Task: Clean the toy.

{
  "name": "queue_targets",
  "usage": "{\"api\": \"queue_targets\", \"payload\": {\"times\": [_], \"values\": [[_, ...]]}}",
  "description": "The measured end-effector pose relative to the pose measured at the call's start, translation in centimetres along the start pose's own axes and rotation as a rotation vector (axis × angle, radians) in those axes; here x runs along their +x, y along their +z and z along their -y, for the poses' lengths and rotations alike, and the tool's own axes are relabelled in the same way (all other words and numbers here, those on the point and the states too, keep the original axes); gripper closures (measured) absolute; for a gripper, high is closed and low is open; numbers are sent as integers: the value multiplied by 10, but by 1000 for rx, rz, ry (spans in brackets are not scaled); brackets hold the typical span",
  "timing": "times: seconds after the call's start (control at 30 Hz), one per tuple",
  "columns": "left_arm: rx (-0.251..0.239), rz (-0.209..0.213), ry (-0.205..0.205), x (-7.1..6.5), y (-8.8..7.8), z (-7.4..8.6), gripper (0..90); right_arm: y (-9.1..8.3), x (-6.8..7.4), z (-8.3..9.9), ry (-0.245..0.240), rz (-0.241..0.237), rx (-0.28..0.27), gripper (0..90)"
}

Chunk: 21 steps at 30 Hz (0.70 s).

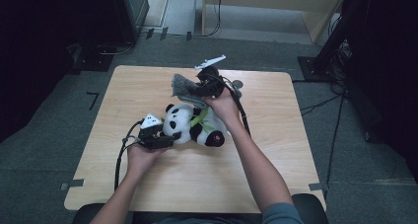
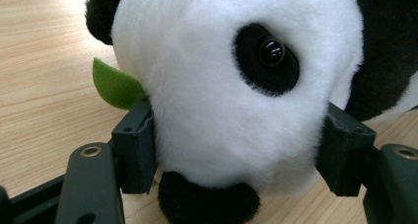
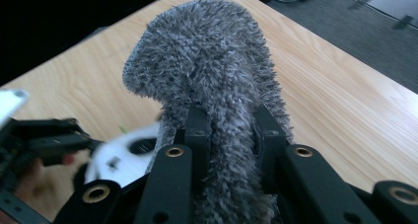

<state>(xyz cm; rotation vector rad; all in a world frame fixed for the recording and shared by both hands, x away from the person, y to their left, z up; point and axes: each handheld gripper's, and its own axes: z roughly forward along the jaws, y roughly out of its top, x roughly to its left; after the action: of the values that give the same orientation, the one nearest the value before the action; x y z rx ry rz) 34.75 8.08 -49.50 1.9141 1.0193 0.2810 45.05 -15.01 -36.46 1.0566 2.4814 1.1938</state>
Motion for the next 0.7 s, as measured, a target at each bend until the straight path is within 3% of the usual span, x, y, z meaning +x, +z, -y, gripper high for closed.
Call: {"api": "queue_targets", "payload": {"times": [0.13, 0.2, 0.33, 0.43, 0.63, 0.7], "values": [[0, 0, 1, 0, 0, 0, 295, 10, 12, -6, -12, -25, 8, 750], [0, 0, 2, 0, 0, 0, 295, 24, 24, -8, -29, -51, 23, 748], [1, 1, 1, 0, 0, 0, 296, 47, 36, -2, -52, -66, 87, 746], [0, 1, -6, 0, 0, 0, 297, 60, 40, 7, -49, -88, 122, 736], [2, -5, -11, 0, 1, 0, 298, 68, 39, 16, -49, -87, 110, 632], [5, -9, -6, -1, 1, 0, 300, 67, 37, 18, -41, -94, 106, 652]]}}
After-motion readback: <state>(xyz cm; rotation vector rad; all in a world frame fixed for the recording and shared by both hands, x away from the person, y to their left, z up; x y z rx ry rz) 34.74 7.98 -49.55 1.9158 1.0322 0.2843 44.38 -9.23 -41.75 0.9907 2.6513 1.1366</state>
